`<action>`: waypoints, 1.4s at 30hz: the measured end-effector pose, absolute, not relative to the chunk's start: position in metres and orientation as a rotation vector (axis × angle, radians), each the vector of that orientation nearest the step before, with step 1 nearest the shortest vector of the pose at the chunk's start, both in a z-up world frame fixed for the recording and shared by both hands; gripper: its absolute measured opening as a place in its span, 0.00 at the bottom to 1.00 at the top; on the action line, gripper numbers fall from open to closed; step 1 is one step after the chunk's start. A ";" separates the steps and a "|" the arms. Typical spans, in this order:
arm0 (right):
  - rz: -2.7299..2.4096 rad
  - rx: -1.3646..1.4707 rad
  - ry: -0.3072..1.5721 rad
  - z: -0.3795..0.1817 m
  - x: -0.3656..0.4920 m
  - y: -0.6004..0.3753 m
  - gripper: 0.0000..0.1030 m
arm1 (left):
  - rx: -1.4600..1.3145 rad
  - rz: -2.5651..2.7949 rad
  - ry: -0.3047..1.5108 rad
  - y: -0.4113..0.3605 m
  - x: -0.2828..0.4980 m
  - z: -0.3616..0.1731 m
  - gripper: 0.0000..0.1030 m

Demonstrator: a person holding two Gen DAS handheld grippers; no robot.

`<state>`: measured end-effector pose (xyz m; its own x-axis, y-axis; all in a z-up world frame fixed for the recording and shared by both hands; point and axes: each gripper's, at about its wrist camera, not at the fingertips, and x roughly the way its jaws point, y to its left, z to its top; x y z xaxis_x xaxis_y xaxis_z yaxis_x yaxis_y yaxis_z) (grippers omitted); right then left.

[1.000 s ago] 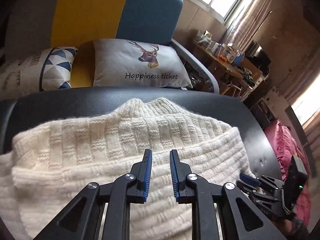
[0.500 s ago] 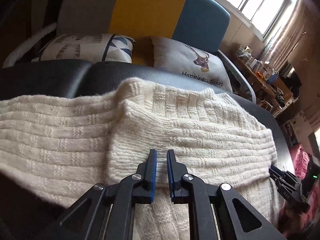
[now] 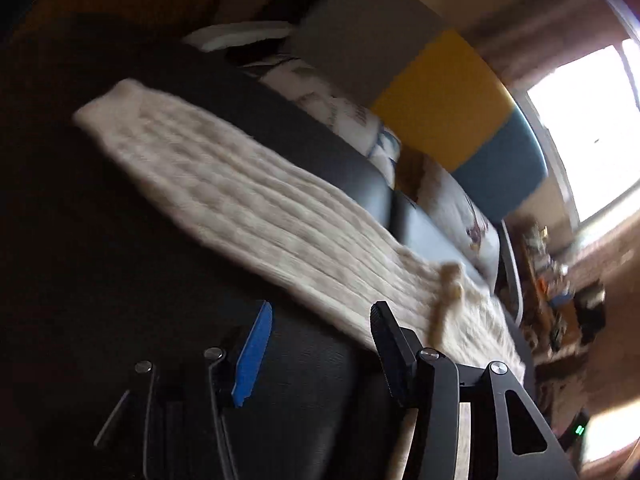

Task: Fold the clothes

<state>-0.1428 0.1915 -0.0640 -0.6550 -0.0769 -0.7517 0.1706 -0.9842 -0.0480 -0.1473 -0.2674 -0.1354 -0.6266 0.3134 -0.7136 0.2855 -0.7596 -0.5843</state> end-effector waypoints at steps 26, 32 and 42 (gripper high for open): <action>-2.428 1.322 0.034 -0.094 -0.248 0.082 0.24 | -1.374 2.521 -1.904 -0.452 -0.214 -0.199 0.20; -2.377 1.394 -0.009 -0.108 -0.257 0.083 0.24 | -1.343 2.623 -1.826 -0.447 -0.214 -0.195 0.06; -2.423 1.356 -0.020 -0.110 -0.251 0.084 0.24 | -0.973 2.571 -1.606 -0.392 -0.201 -0.112 0.06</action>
